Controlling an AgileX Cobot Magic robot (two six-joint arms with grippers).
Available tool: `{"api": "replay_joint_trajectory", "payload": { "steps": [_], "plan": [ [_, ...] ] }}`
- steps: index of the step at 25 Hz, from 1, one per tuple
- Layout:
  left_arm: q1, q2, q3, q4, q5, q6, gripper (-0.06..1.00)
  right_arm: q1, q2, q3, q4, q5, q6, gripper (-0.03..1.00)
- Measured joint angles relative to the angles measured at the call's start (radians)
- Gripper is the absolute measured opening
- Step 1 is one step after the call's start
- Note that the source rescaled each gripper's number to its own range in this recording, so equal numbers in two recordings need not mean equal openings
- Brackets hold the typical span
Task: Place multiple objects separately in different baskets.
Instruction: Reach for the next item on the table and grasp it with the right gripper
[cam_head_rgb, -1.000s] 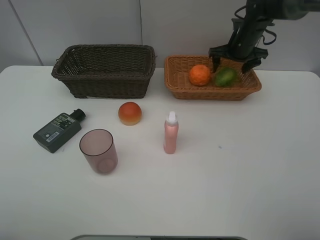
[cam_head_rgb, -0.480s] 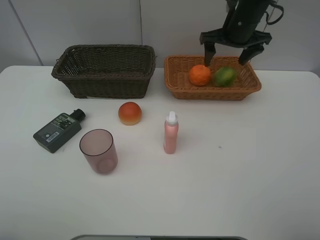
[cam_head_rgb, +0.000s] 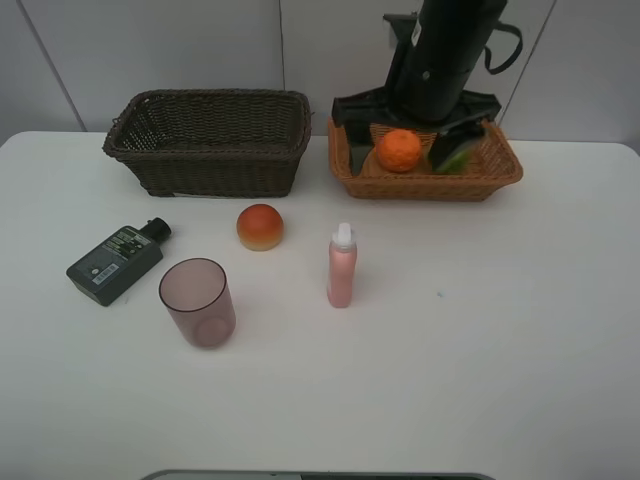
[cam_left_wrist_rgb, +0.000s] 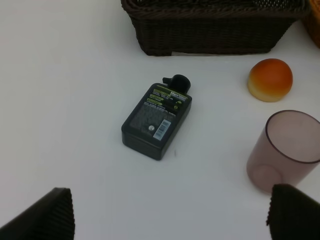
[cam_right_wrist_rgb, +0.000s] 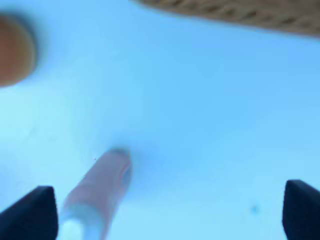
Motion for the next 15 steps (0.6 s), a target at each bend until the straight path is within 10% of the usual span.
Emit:
{"api": "replay_joint_trajectory", "payload": {
  "steps": [15],
  "plan": [
    [0.0,0.0,0.0,0.0,0.0,0.0,0.99,0.191,0.002,0.026,-0.102,-0.028,0.332,1.0]
  ]
}}
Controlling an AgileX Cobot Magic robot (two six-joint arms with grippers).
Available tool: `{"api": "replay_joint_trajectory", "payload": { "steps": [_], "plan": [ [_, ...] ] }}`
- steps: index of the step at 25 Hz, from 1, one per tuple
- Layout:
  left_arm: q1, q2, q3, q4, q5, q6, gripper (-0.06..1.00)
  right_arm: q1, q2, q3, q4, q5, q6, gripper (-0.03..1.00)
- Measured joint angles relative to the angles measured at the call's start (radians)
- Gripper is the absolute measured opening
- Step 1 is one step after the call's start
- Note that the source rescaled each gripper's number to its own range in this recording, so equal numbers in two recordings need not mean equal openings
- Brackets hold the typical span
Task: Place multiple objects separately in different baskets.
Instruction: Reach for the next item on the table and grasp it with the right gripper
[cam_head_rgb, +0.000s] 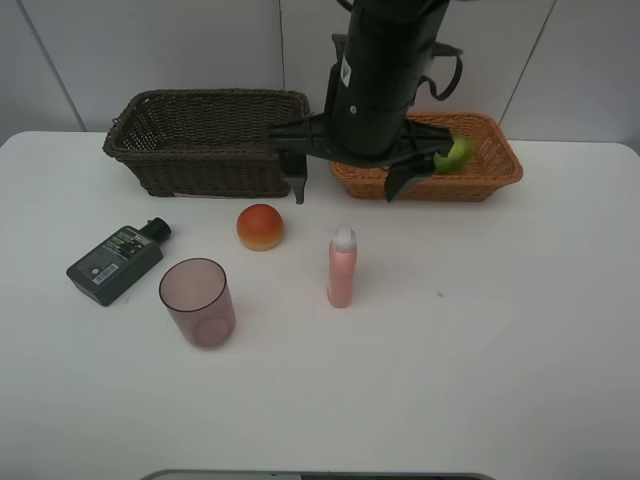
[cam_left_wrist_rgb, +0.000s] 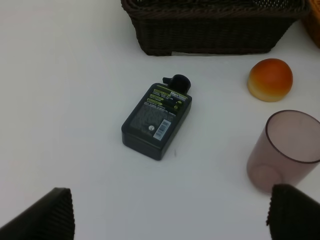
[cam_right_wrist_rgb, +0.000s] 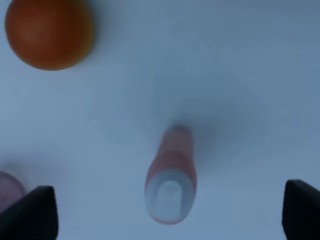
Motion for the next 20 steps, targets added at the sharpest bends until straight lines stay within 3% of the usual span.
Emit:
{"api": "replay_joint_trajectory", "payload": {
  "steps": [5,20],
  "plan": [
    [0.0,0.0,0.0,0.0,0.0,0.0,0.99,0.0,0.055,0.0,-0.027,0.011,0.024,1.0],
    [0.0,0.0,0.0,0.0,0.0,0.0,0.99,-0.01,0.216,0.0,0.037,-0.043,0.027,1.0]
  ]
}}
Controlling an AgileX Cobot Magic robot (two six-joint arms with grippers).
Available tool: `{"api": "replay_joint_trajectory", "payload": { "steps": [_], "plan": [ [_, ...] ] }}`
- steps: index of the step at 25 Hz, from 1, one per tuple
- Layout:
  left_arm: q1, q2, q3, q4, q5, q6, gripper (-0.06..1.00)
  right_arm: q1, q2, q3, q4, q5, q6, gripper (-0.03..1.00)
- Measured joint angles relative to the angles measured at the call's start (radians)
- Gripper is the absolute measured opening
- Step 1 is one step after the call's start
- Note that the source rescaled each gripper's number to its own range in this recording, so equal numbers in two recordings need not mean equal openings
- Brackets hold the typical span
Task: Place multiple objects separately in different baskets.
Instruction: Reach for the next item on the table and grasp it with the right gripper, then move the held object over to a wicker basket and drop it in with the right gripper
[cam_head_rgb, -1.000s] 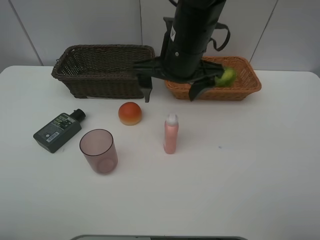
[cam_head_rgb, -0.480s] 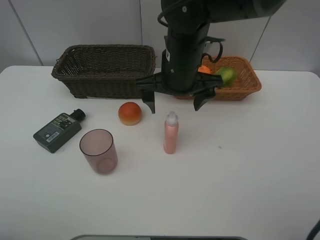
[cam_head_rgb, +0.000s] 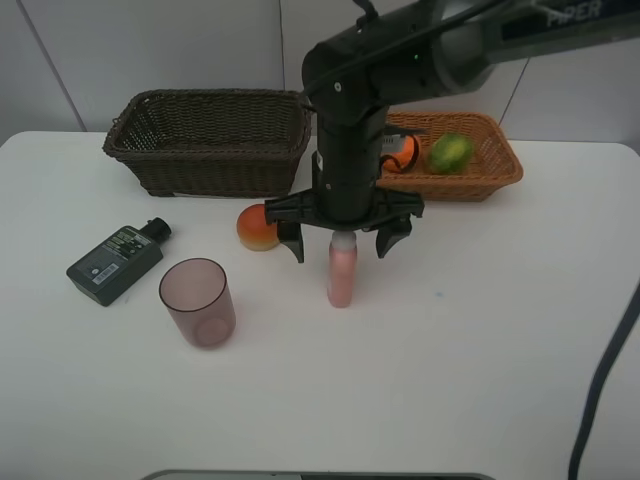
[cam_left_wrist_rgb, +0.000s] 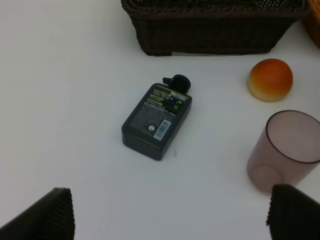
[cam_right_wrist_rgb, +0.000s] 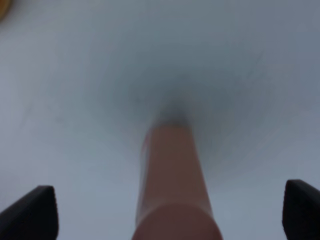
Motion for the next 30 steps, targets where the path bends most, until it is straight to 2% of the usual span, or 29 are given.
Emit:
{"api": "replay_joint_trajectory", "payload": {
  "steps": [8,10,11,13,16,17,30],
  "plan": [
    [0.0,0.0,0.0,0.0,0.0,0.0,0.99,-0.024,0.024,0.0,0.023,-0.012,0.001,1.0],
    [0.0,0.0,0.0,0.0,0.0,0.0,0.99,-0.03,0.026,0.0,0.025,-0.013,0.001,0.96],
    [0.0,0.0,0.0,0.0,0.0,0.0,0.99,-0.033,0.026,0.0,0.025,-0.013,0.001,0.89],
    [0.0,0.0,0.0,0.0,0.0,0.0,0.99,-0.033,0.026,0.0,0.032,-0.009,0.001,0.66],
    [0.0,0.0,0.0,0.0,0.0,0.0,0.99,-0.033,0.026,0.0,0.033,-0.006,0.001,0.04],
    [0.0,0.0,0.0,0.0,0.0,0.0,0.99,-0.033,0.026,0.0,0.033,-0.006,0.001,0.0],
    [0.0,0.0,0.0,0.0,0.0,0.0,0.99,-0.033,0.026,0.0,0.035,-0.006,0.0,0.01]
  ]
}}
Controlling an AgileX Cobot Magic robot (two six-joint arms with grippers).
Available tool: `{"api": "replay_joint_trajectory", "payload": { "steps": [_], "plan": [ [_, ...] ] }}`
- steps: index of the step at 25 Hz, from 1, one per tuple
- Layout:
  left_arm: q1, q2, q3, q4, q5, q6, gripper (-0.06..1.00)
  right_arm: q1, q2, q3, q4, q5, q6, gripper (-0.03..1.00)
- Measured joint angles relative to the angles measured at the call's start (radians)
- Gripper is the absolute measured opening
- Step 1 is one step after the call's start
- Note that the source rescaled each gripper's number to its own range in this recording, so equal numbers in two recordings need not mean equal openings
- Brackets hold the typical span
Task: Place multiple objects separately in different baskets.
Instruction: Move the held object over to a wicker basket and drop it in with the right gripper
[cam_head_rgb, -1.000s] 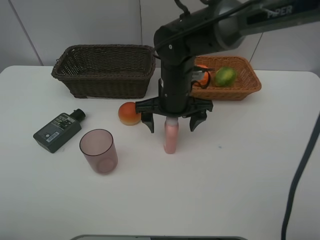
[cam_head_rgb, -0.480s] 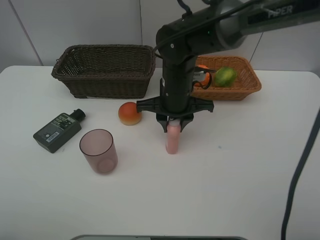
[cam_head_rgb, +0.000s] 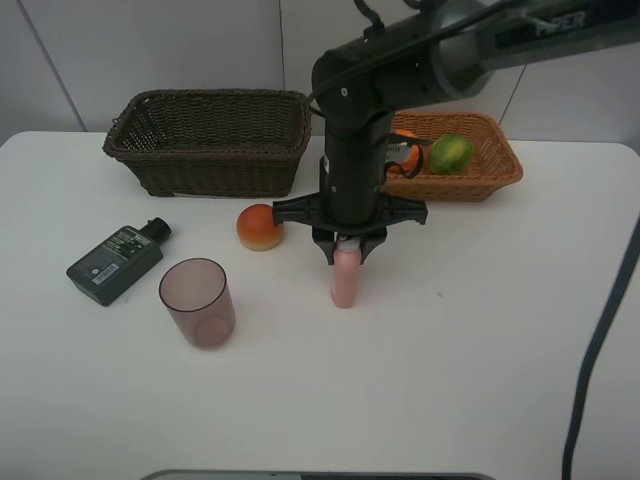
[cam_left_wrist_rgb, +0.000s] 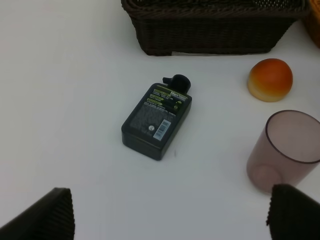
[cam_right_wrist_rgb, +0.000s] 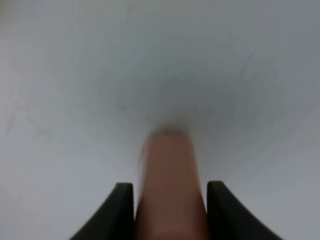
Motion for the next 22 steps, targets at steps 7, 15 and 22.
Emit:
{"api": "replay_joint_trajectory", "payload": {
  "steps": [7,15,22],
  "plan": [
    [0.0,0.0,0.0,0.0,0.0,0.0,0.99,0.0,0.0,0.0,0.0,0.0,0.0,0.01],
    [0.0,0.0,0.0,0.0,0.0,0.0,0.99,0.0,-0.03,-0.052,-0.001,0.008,-0.047,0.01],
    [0.0,0.0,0.0,0.0,0.0,0.0,0.99,-0.002,-0.052,-0.264,-0.001,0.084,-0.278,0.01]
  ]
}}
